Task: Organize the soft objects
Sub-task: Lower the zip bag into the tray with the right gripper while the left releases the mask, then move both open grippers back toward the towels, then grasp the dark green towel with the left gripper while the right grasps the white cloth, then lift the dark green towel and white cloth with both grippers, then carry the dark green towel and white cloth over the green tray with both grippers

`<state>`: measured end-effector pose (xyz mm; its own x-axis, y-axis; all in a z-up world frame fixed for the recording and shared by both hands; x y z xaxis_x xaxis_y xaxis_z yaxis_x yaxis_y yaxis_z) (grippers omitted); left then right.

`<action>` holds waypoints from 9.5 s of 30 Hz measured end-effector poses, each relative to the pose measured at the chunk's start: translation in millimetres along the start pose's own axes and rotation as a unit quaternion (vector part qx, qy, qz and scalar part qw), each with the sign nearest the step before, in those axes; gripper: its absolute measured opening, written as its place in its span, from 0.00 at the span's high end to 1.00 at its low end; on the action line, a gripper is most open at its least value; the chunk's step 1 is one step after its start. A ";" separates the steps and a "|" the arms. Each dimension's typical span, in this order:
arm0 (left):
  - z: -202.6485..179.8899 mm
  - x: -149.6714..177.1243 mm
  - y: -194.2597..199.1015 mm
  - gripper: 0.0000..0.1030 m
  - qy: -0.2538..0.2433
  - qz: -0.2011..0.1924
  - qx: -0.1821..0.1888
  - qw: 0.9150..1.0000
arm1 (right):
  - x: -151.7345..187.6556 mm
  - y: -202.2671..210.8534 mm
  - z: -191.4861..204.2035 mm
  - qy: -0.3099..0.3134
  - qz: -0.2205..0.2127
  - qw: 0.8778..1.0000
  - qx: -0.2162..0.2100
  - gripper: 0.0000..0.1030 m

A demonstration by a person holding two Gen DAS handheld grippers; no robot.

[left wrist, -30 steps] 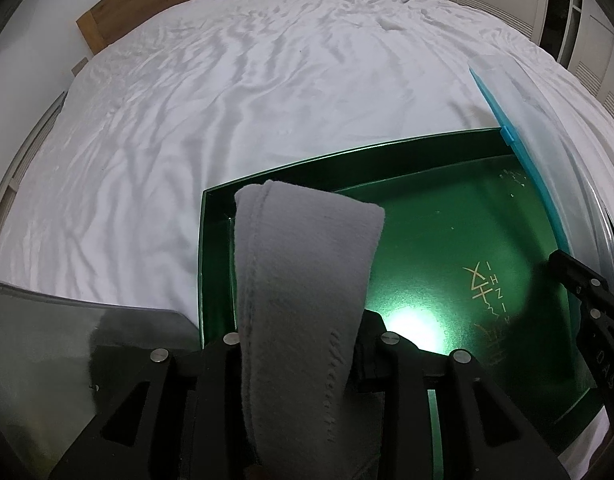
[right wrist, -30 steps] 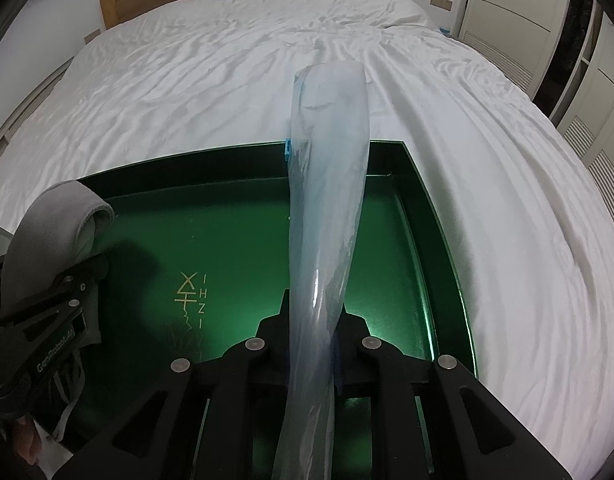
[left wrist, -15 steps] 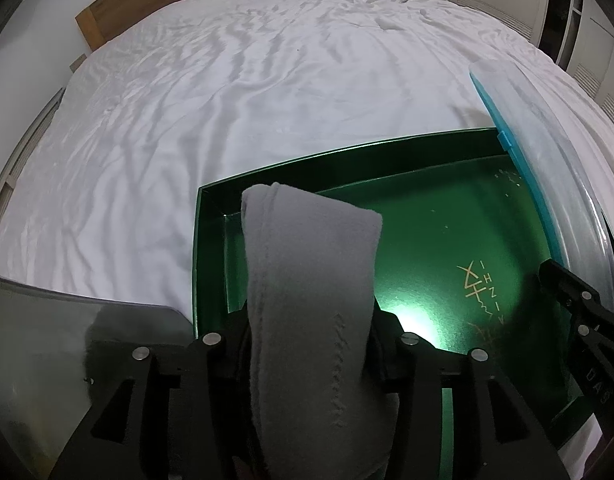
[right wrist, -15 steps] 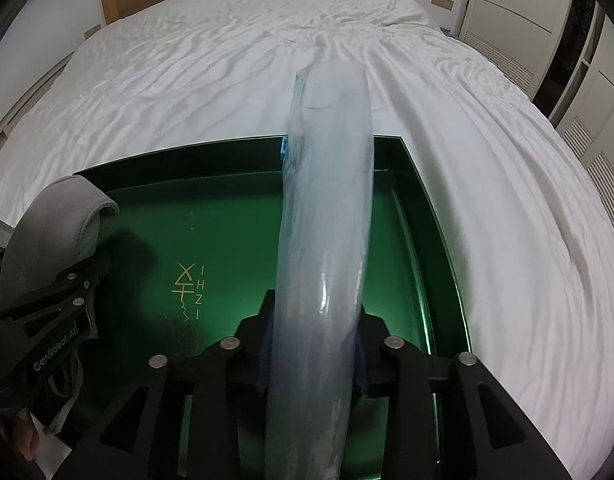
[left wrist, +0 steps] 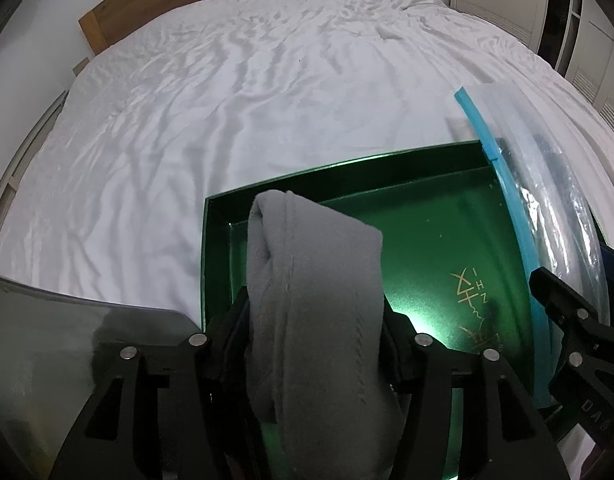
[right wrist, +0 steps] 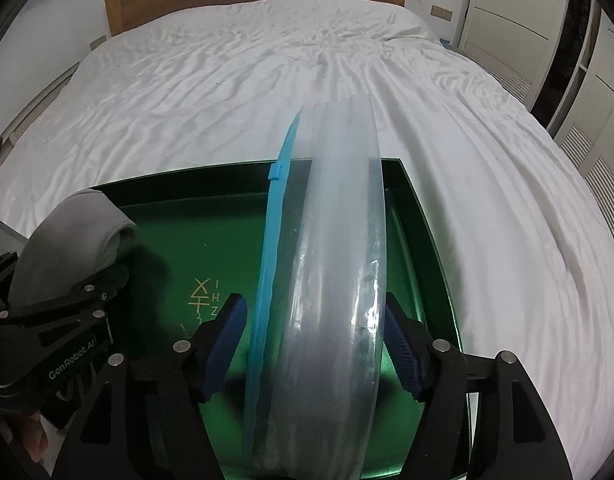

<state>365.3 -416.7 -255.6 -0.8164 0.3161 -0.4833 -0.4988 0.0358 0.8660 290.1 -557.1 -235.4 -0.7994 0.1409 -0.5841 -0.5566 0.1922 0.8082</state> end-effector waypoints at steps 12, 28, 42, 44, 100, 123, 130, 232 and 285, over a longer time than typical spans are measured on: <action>-1.9 -5.7 21.0 0.41 -0.009 -0.028 -0.010 1.000 | -1.5 28.7 3.9 0.006 -0.026 1.000 0.007 0.19; -6.1 -14.1 40.9 0.35 -0.030 -0.052 -0.057 0.997 | 3.4 73.8 5.9 0.012 -0.041 0.999 0.031 0.12; -24.2 -16.1 59.8 0.35 -0.033 -0.069 -0.034 0.997 | 3.4 86.2 -8.4 0.005 -0.045 0.997 0.060 0.12; -26.9 -13.7 64.9 0.35 -0.033 -0.070 -0.026 0.997 | 5.1 89.9 -10.3 0.004 -0.046 0.997 0.065 0.12; 390.9 305.3 245.2 0.35 0.130 -0.044 -0.080 0.987 | 168.1 302.2 277.6 0.140 -0.052 0.980 -0.135 0.12; 389.7 306.8 142.0 0.35 0.120 0.038 0.005 0.992 | 174.1 207.1 384.8 0.169 0.022 0.968 -0.185 0.12; 381.3 301.3 126.5 0.35 0.091 0.048 0.021 0.995 | 173.4 183.0 395.1 0.162 0.035 0.967 -0.193 0.12; 213.5 273.2 221.5 0.77 -0.034 0.034 0.117 0.992 | 221.7 235.0 221.4 0.084 0.056 0.979 -0.175 0.80; -15.6 20.4 79.2 0.76 -0.003 -0.019 0.109 0.994 | 46.2 118.7 9.1 0.000 -0.064 0.998 -0.025 0.80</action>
<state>304.7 -422.2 -198.9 -0.7964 0.3160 -0.5157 -0.4538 0.2515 0.8549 189.1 -518.9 -167.1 -0.7213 0.1189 -0.6824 -0.6642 0.1608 0.7301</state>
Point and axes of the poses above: each gripper's, at about its wrist camera, not at the fingertips, and y roughly against the way its jaws point, z to its left, x to its underside, the point moved 4 cm from there along -y, roughly the way its jaws point, and after that the axes turned 1 degree about -z, right-handed, at the moved point
